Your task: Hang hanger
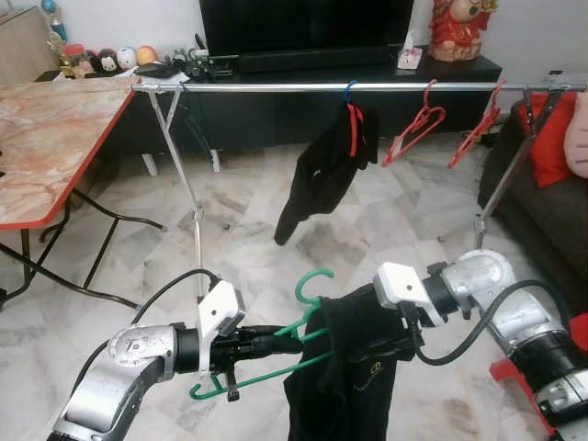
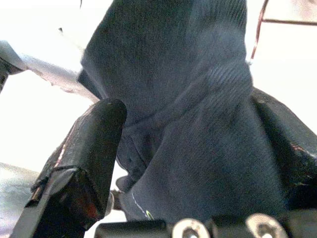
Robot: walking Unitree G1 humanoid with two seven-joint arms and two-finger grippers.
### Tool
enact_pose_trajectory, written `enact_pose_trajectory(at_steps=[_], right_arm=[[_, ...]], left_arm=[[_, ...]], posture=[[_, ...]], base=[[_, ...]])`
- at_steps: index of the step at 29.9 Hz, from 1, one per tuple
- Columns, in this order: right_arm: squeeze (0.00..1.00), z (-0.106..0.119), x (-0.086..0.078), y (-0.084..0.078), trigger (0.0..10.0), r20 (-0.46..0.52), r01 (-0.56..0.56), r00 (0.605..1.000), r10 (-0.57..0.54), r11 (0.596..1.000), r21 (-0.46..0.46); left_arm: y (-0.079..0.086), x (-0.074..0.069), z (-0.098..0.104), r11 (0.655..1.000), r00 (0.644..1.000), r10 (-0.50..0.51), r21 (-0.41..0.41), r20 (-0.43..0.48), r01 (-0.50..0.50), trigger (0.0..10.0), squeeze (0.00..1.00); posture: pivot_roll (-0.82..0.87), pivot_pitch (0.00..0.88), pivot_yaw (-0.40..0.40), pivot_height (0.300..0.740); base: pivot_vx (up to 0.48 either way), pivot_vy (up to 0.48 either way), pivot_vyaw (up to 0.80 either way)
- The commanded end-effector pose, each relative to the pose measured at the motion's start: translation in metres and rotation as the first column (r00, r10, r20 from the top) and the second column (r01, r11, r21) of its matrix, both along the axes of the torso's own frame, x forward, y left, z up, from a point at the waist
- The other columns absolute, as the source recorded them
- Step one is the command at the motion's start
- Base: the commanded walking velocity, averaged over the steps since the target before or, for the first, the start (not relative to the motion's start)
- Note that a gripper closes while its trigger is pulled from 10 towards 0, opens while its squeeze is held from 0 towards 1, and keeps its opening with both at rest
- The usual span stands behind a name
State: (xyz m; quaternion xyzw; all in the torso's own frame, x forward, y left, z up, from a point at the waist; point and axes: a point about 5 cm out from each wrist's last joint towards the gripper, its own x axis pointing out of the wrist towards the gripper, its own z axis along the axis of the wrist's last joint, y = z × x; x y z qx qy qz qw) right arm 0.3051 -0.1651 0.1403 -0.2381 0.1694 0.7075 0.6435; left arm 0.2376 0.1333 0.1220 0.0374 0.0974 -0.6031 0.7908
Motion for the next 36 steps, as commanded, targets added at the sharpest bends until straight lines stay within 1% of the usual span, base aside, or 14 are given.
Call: enact_pose_trajectory(at_steps=[1, 2, 3, 4, 11, 16, 20, 21, 23, 35, 36], right_arm=[[0.00, 0.012, 0.004, 0.003, 10.0, 0.012, -0.017, 1.000, 0.016, 0.999, 0.042], [0.00, 0.011, 0.003, 0.004, 3.8, 0.002, -0.026, 1.000, 0.026, 0.999, 0.043], [0.00, 0.010, 0.002, 0.003, 2.9, -0.001, -0.030, 1.000, 0.030, 0.999, 0.033], [0.00, 0.008, 0.001, 0.003, 0.0, -0.006, -0.039, 0.999, 0.039, 0.999, 0.018], [0.00, 0.005, -0.001, 0.001, 0.0, -0.023, -0.050, 0.998, 0.050, 0.999, 0.003], [0.00, -0.003, 0.001, -0.001, 0.0, -0.012, -0.030, 0.999, 0.030, 0.998, -0.053], [0.00, -0.003, 0.000, 0.000, 0.0, -0.015, -0.035, 0.999, 0.034, 0.998, -0.051], [0.00, -0.006, -0.002, 0.003, 0.0, -0.011, -0.045, 0.999, 0.044, 0.997, -0.058], [0.00, -0.006, -0.002, 0.004, 0.0, -0.014, -0.049, 0.999, 0.049, 0.997, -0.055], [0.00, -0.007, -0.001, 0.008, 0.0, -0.015, -0.046, 0.999, 0.045, 0.998, -0.036], [0.00, -0.008, -0.004, 0.010, 0.0, -0.023, -0.056, 0.998, 0.055, 0.998, -0.035]], left_arm=[[-0.003, 0.003, 0.008, 1.000, 0.999, -0.019, -0.004, 0.043, 0.019, 10.0, 0.00], [-0.003, 0.002, 0.007, 1.000, 0.999, -0.020, -0.002, 0.042, 0.020, 10.0, 0.00], [-0.003, 0.002, 0.007, 1.000, 0.999, -0.020, -0.001, 0.042, 0.020, 10.0, 0.00], [-0.003, 0.002, 0.007, 1.000, 0.999, -0.020, 0.000, 0.042, 0.020, 10.0, 0.00], [-0.003, 0.002, 0.008, 1.000, 0.999, -0.020, 0.001, 0.042, 0.020, 10.0, 0.00], [-0.003, 0.003, 0.008, 1.000, 0.999, -0.020, 0.000, 0.044, 0.020, 10.0, 0.00], [-0.004, 0.003, 0.008, 1.000, 0.999, -0.019, -0.002, 0.045, 0.019, 10.0, 0.00], [-0.004, 0.003, 0.009, 1.000, 0.999, -0.020, -0.006, 0.048, 0.020, 10.0, 0.00], [-0.005, 0.003, 0.009, 1.000, 0.999, -0.021, -0.007, 0.050, 0.022, 10.0, 0.00], [-0.005, 0.005, 0.011, 1.000, 0.998, -0.023, -0.007, 0.059, 0.023, 10.0, 0.00], [-0.007, 0.005, 0.012, 1.000, 0.997, -0.028, -0.008, 0.068, 0.029, 10.0, 0.00]], posture=[[-0.16, 0.000, 0.015, 0.740], [-0.16, 0.000, 0.014, 0.740], [-0.16, 0.000, 0.014, 0.740], [-0.16, 0.000, 0.014, 0.740], [-0.16, 0.000, 0.014, 0.740], [-0.16, 0.000, 0.013, 0.740], [-0.16, 0.000, 0.013, 0.740], [-0.16, 0.000, 0.015, 0.740], [-0.16, 0.000, 0.015, 0.740], [-0.15, 0.000, 0.016, 0.740], [-0.15, 0.000, 0.022, 0.740]], base=[[0.000, 0.000, 0.00], [0.000, 0.000, 0.00], [0.000, 0.000, 0.00], [0.000, 0.000, 0.00], [0.000, 0.000, 0.00], [0.000, 0.000, 0.00], [0.000, 0.000, 0.00], [0.000, 0.000, 0.00], [0.000, 0.000, 0.00], [0.000, 0.000, 0.00], [0.000, 0.000, 0.00]])
